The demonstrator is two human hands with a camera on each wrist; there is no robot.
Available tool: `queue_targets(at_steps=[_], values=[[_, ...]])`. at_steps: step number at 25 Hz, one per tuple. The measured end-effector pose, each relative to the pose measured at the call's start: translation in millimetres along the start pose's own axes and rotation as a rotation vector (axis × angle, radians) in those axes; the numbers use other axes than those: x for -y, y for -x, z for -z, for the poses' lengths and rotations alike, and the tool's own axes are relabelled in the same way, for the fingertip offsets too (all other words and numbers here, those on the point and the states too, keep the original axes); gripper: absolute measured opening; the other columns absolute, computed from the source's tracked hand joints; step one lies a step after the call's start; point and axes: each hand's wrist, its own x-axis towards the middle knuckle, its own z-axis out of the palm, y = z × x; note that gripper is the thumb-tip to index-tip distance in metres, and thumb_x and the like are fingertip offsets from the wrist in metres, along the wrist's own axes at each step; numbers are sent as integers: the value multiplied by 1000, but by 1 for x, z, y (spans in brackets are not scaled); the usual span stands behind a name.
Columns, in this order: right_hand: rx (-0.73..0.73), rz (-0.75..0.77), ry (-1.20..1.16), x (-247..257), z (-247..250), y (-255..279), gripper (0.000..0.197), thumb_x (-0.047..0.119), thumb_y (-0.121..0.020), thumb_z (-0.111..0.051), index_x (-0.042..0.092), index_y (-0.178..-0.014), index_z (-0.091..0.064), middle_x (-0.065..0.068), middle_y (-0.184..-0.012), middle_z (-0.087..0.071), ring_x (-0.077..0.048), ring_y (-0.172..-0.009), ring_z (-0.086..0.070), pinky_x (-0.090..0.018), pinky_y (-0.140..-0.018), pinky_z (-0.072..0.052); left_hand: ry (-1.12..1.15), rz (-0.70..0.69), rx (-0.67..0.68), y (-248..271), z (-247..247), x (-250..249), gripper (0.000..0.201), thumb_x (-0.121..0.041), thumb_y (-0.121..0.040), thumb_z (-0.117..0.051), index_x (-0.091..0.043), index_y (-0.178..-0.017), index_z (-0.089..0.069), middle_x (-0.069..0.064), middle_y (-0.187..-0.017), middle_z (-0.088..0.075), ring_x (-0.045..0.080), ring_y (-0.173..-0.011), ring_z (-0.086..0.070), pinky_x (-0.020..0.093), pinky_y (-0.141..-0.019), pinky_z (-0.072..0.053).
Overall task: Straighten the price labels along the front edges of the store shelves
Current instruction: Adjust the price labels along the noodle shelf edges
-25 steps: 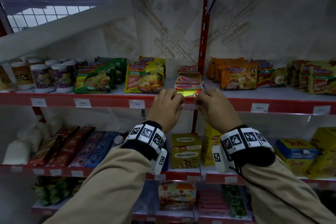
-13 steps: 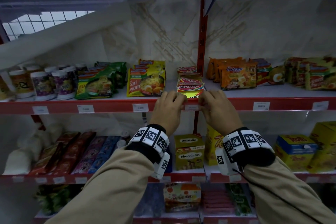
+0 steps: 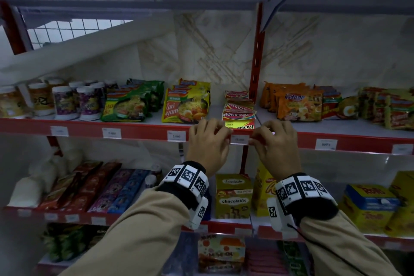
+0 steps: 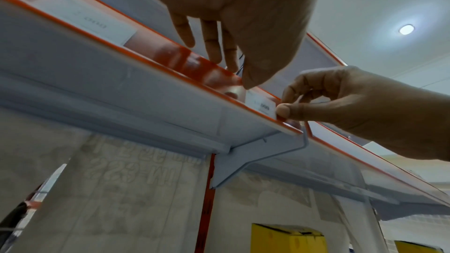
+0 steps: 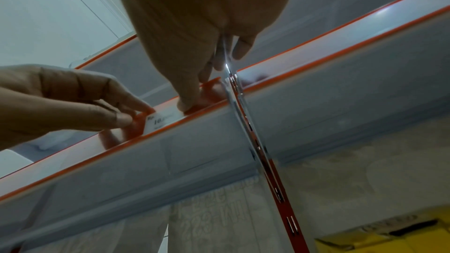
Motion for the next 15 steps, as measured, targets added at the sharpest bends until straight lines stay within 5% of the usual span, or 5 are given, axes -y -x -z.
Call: queue_targets(at_steps=[6, 15], values=[[32, 32, 19, -40, 9, 3, 17, 32, -80, -71, 21, -89, -61, -2, -97, -54, -26, -93, -45, -36, -74, -34, 9, 64, 61, -7, -13, -51, 35, -32, -80, -59, -20, -113, -59, 2, -110, -53, 25, -106, -48, 39, -87, -36], [61, -26, -98, -103, 33, 16, 24, 34, -80, -71, 19, -97, -60, -3, -101, -52, -26, -97, -46, -40, -77, -41, -42, 186, 97, -12, -38, -124, 41, -44, -81, -54, -21, -115, -60, 1, -124, -48, 22, -116, -40, 40, -93, -31]])
